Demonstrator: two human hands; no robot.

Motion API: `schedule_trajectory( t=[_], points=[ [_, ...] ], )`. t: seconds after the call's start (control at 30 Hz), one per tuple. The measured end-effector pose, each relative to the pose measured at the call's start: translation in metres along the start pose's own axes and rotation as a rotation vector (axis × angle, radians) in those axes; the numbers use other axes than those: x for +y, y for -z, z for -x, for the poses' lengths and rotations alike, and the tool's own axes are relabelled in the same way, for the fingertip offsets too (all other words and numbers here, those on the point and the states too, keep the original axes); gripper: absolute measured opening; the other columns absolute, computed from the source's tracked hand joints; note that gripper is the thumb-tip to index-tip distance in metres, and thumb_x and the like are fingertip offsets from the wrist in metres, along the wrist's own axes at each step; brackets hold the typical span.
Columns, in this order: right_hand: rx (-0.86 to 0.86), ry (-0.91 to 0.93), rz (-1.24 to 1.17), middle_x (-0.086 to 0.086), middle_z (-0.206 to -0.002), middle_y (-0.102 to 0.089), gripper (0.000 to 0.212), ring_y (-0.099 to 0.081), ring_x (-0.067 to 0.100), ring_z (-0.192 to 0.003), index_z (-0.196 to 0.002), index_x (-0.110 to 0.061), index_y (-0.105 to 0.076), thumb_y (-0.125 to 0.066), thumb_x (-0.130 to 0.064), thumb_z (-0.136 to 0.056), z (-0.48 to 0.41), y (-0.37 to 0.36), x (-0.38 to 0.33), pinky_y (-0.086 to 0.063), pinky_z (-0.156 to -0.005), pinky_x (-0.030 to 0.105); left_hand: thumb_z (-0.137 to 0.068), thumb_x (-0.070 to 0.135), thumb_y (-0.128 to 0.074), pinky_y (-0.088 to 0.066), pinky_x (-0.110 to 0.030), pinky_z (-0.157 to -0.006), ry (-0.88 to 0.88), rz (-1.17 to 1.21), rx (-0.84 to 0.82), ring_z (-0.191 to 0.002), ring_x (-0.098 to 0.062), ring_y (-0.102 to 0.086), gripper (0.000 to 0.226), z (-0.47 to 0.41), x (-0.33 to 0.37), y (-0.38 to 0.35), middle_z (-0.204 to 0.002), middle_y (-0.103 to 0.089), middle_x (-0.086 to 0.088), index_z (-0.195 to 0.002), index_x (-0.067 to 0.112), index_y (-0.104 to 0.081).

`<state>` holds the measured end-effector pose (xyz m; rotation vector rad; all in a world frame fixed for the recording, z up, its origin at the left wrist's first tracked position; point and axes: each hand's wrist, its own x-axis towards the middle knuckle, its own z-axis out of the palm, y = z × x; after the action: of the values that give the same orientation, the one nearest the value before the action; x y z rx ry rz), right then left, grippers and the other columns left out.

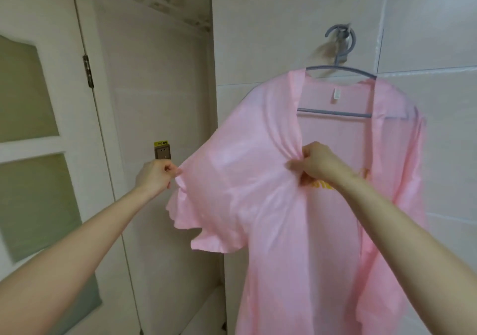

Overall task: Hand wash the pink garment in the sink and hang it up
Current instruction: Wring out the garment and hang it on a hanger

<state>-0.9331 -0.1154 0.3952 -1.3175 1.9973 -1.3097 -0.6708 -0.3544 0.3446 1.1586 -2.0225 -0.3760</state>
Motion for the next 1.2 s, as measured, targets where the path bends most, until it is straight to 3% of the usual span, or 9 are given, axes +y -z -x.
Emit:
schedule_trajectory(
  t=[0.07,0.17,0.3,0.47,0.57,0.7,0.97,1.07,1.2],
  points=[
    [0.005,0.015,0.087,0.014,-0.056,-0.065,0.016,-0.069,0.028,-0.056,-0.076,-0.004,-0.057,-0.064,-0.015,-0.088,-0.002,-0.004,0.000,-0.055,-0.051,0.028,-0.090,0.024,-0.064,-0.050,-0.034,-0.065,-0.016,0.047,0.005,-0.065,-0.025,-0.065,0.016,-0.001,-0.001,0.002,-0.072,-0.067,-0.009,-0.079,0.013,-0.063],
    [-0.383,-0.002,-0.231,0.011,-0.056,-0.065,0.025,-0.068,0.021,-0.050,-0.070,-0.009,-0.066,-0.053,-0.010,-0.093,0.015,-0.002,-0.013,-0.057,-0.050,0.029,-0.089,0.017,-0.064,-0.045,-0.020,-0.043,-0.028,0.086,-0.005,-0.046,-0.010,-0.061,0.013,0.002,-0.004,0.001,-0.070,-0.065,-0.009,-0.081,0.008,-0.059],
    [-0.140,0.019,0.086,0.022,-0.065,-0.066,0.010,-0.070,0.035,-0.066,-0.091,0.002,-0.058,-0.056,-0.007,-0.094,0.003,-0.003,-0.005,-0.057,-0.073,0.050,-0.089,0.015,-0.065,-0.038,-0.015,-0.034,-0.030,0.124,0.009,-0.039,-0.006,-0.057,0.014,0.006,-0.004,0.003,-0.071,-0.067,-0.016,-0.083,0.005,-0.056],
    [-0.403,0.010,-0.214,0.021,-0.066,-0.068,0.014,-0.071,0.030,-0.065,-0.079,-0.005,-0.060,-0.058,-0.015,-0.089,0.013,-0.005,-0.012,-0.060,-0.067,0.039,-0.087,0.012,-0.067,-0.042,-0.023,-0.045,-0.053,0.106,-0.020,-0.054,-0.023,-0.061,0.014,0.009,-0.003,0.003,-0.069,-0.067,-0.015,-0.081,0.007,-0.055],
    [-0.185,0.030,0.102,0.013,-0.070,-0.069,0.037,-0.067,0.025,-0.061,-0.086,-0.006,-0.054,-0.080,-0.030,-0.075,0.006,-0.005,-0.002,-0.060,-0.071,0.038,-0.082,0.006,-0.071,-0.047,-0.022,-0.050,-0.083,0.161,-0.075,-0.060,-0.024,-0.058,0.015,0.015,0.001,0.006,-0.073,-0.065,-0.015,-0.089,0.003,-0.059],
    [-0.268,0.006,-0.053,0.006,-0.069,-0.062,0.055,-0.054,0.014,-0.058,-0.079,-0.010,-0.062,-0.091,-0.045,-0.048,0.005,-0.004,0.002,-0.044,-0.052,0.021,-0.072,0.006,-0.080,-0.041,-0.023,-0.061,-0.119,0.135,-0.279,-0.065,-0.018,-0.050,0.020,0.022,-0.016,0.008,-0.072,-0.057,-0.005,-0.085,0.008,-0.064],
    [0.099,0.109,0.322,0.002,-0.051,-0.050,0.033,-0.043,0.004,-0.030,-0.063,-0.011,-0.049,-0.077,-0.024,-0.076,-0.005,-0.010,0.007,-0.032,-0.034,0.015,-0.078,0.028,-0.076,-0.034,-0.030,-0.064,-0.107,-0.060,-0.193,-0.072,-0.021,-0.053,0.020,0.024,-0.031,0.007,-0.077,-0.060,-0.002,-0.077,0.015,-0.061],
    [-0.053,0.040,-0.073,0.007,-0.074,-0.066,0.011,-0.063,0.006,-0.056,-0.092,-0.004,-0.065,-0.060,-0.014,-0.090,-0.005,-0.019,0.016,-0.054,-0.057,0.020,-0.078,0.027,-0.076,-0.027,-0.029,-0.057,-0.078,-0.100,-0.201,-0.062,-0.016,-0.045,0.030,0.029,-0.035,0.011,-0.064,-0.049,0.005,-0.071,0.023,-0.048],
    [-0.259,-0.030,-0.305,0.009,-0.098,-0.072,0.063,-0.067,0.021,-0.086,-0.105,-0.006,-0.069,-0.085,-0.045,-0.059,-0.003,-0.022,0.029,-0.054,-0.083,0.034,-0.071,0.026,-0.082,-0.030,-0.028,-0.057,-0.072,-0.105,-0.314,-0.064,-0.015,-0.049,0.028,0.040,-0.041,0.009,-0.069,-0.056,0.005,-0.076,0.024,-0.054]
  ],
)
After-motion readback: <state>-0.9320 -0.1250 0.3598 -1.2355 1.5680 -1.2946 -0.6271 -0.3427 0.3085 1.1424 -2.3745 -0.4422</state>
